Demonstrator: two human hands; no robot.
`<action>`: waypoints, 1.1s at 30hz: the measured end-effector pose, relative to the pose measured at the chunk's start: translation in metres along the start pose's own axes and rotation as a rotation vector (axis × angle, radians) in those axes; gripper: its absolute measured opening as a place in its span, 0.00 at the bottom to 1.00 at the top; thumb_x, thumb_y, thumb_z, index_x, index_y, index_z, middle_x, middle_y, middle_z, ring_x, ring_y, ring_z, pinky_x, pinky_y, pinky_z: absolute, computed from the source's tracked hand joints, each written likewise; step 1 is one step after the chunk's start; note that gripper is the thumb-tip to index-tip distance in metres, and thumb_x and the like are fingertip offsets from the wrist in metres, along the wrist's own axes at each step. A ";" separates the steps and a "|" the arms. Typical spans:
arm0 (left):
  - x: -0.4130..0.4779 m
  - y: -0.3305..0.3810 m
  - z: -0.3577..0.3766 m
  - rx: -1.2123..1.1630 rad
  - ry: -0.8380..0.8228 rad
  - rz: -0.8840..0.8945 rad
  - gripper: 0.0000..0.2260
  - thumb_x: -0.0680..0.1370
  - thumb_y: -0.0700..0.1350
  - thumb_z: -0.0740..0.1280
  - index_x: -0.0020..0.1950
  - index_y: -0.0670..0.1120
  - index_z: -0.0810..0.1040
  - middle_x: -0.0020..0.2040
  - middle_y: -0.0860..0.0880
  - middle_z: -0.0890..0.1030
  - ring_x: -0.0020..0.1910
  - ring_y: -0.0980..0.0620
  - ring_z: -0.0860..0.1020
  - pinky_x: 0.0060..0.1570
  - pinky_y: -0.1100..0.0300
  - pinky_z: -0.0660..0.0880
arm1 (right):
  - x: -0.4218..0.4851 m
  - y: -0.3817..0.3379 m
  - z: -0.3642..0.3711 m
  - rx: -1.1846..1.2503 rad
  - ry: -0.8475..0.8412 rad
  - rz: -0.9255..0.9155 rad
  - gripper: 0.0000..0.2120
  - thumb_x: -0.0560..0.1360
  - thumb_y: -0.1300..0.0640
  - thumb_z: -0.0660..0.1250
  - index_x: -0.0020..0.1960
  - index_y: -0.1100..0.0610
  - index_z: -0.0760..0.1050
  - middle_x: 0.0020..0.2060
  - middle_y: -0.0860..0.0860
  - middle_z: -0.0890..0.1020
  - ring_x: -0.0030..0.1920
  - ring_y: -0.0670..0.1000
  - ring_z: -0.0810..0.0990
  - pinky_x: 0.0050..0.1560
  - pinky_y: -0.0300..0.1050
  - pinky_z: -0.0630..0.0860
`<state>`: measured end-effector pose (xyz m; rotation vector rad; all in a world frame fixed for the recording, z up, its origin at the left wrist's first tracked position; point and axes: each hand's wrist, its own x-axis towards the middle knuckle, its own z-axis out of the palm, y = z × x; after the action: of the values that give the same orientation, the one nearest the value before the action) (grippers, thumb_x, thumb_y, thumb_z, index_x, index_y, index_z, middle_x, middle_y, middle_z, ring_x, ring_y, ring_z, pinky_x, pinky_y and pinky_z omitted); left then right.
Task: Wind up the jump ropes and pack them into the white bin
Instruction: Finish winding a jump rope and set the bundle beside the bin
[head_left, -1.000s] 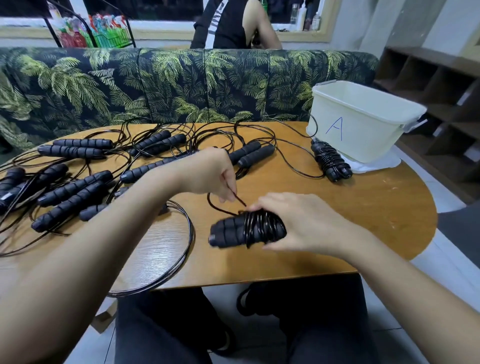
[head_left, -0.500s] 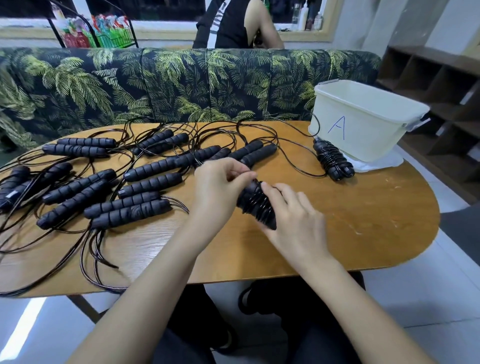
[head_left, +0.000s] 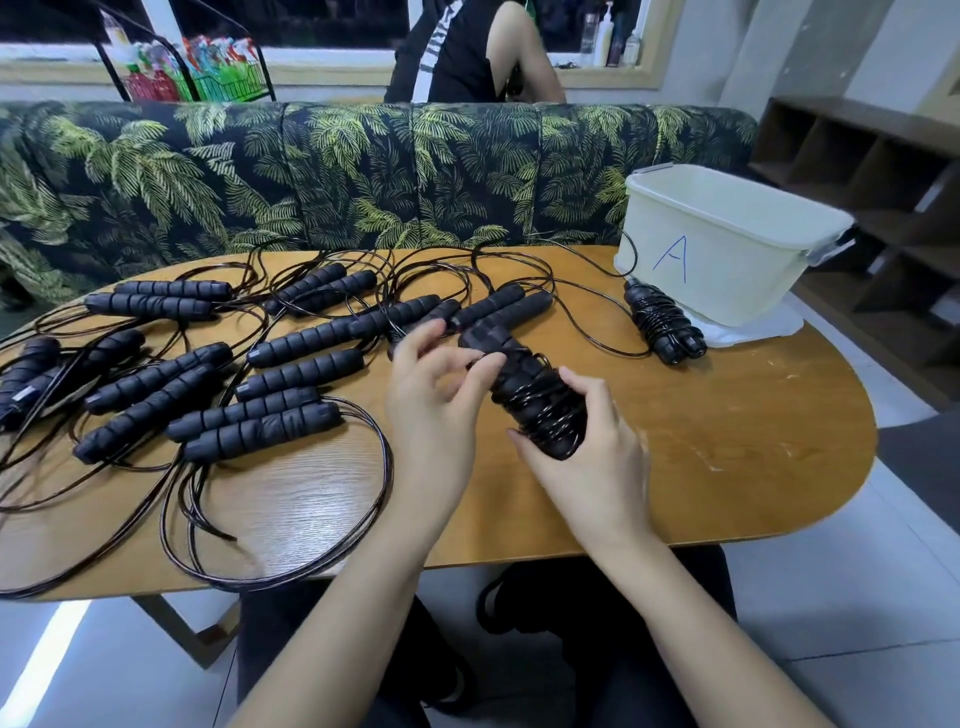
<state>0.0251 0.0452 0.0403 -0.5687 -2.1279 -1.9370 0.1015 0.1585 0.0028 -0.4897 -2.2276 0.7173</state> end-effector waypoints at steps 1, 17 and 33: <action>-0.003 0.001 0.000 -0.157 -0.034 -0.118 0.05 0.74 0.45 0.72 0.39 0.50 0.83 0.55 0.53 0.80 0.58 0.62 0.76 0.57 0.62 0.75 | -0.004 0.000 0.003 0.039 0.002 0.034 0.32 0.63 0.46 0.79 0.62 0.50 0.71 0.57 0.46 0.81 0.53 0.51 0.81 0.45 0.41 0.71; -0.002 0.001 -0.012 -0.434 -0.233 -0.420 0.04 0.76 0.39 0.68 0.47 0.40 0.82 0.46 0.45 0.85 0.50 0.52 0.82 0.48 0.60 0.80 | 0.001 -0.002 -0.030 -0.099 -0.471 -0.077 0.50 0.69 0.45 0.72 0.68 0.24 0.33 0.57 0.41 0.67 0.50 0.49 0.78 0.44 0.42 0.69; 0.008 0.000 -0.036 -0.163 -0.343 -0.238 0.12 0.77 0.32 0.64 0.51 0.45 0.82 0.45 0.46 0.86 0.47 0.49 0.84 0.48 0.59 0.80 | -0.018 -0.009 -0.025 -0.408 -0.176 -0.218 0.49 0.56 0.51 0.82 0.73 0.43 0.64 0.59 0.54 0.75 0.39 0.55 0.81 0.29 0.46 0.76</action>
<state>0.0143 0.0105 0.0472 -0.7566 -2.3447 -2.3010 0.1305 0.1504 0.0138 -0.3798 -2.5563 0.1963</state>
